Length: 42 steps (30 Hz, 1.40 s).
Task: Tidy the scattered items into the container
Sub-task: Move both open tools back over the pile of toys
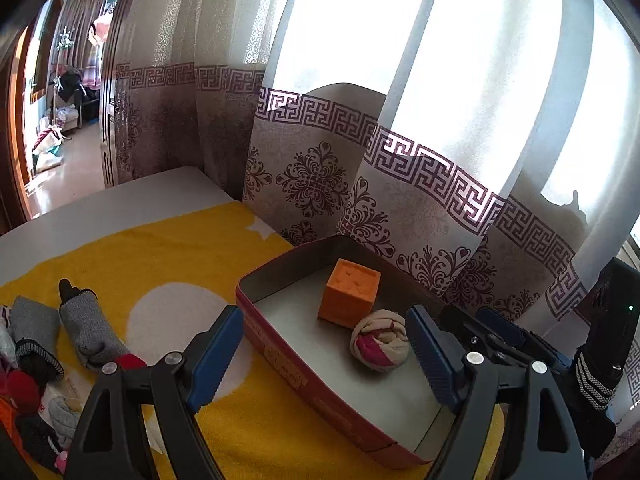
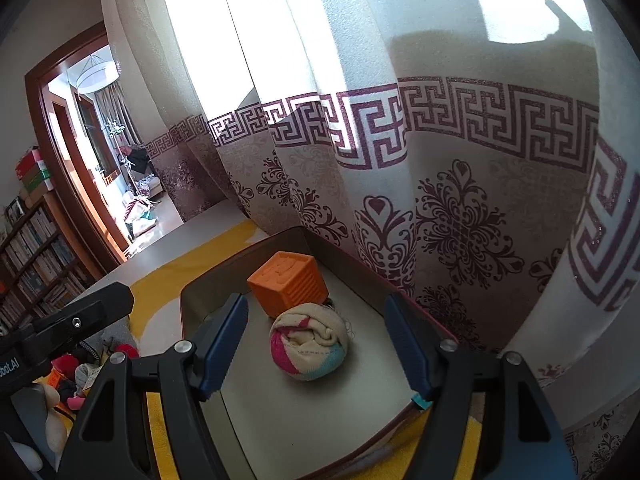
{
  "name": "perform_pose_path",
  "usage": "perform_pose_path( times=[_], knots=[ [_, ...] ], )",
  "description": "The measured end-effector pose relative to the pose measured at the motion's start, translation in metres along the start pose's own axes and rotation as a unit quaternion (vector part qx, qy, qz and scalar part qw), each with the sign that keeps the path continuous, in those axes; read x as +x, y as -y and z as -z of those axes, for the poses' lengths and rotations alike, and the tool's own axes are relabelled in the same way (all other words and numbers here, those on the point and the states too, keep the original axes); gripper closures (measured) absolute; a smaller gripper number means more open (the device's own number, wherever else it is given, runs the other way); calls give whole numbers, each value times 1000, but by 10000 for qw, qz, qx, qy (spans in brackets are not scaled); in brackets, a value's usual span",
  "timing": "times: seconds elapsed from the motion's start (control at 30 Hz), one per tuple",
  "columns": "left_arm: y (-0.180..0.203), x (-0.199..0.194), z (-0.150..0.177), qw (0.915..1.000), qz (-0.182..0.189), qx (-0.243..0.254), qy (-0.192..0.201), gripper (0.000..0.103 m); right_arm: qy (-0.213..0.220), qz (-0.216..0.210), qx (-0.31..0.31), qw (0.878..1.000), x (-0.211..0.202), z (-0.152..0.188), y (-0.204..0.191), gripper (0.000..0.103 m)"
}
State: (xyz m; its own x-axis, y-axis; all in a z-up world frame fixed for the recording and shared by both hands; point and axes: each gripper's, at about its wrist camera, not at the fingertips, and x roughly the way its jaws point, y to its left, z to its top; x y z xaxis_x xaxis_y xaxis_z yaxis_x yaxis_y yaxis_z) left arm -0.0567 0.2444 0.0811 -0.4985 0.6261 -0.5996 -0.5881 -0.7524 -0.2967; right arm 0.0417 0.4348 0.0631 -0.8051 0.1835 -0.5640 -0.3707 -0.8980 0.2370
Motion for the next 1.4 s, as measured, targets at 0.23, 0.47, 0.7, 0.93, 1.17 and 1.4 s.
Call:
perform_pose_path(
  times=[0.23,0.47,0.7,0.93,1.17,1.4],
  knots=[
    [-40,-25,25,9968,-626,-492,-66,1,43,-294,-103,9995,-5,5,-26,25],
    [-72,-51,50,9943,-812,-620,-300,1,-49,-758,-374,9964,-5,15,-68,25],
    [-117,-95,71,9860,-1295,-1038,-162,1,-278,-1194,-719,9899,-1,29,-110,25],
    [-181,-133,91,9680,-1863,-1680,-45,1,-584,-1522,-1016,9814,5,45,-146,25],
    [-229,-144,108,9543,-2402,-1772,-108,1,-778,-1665,-1195,9757,12,53,-168,25],
    [-233,-131,112,9669,-2232,-1229,135,1,-681,-2277,-1057,9656,29,59,-192,25]
  ],
)
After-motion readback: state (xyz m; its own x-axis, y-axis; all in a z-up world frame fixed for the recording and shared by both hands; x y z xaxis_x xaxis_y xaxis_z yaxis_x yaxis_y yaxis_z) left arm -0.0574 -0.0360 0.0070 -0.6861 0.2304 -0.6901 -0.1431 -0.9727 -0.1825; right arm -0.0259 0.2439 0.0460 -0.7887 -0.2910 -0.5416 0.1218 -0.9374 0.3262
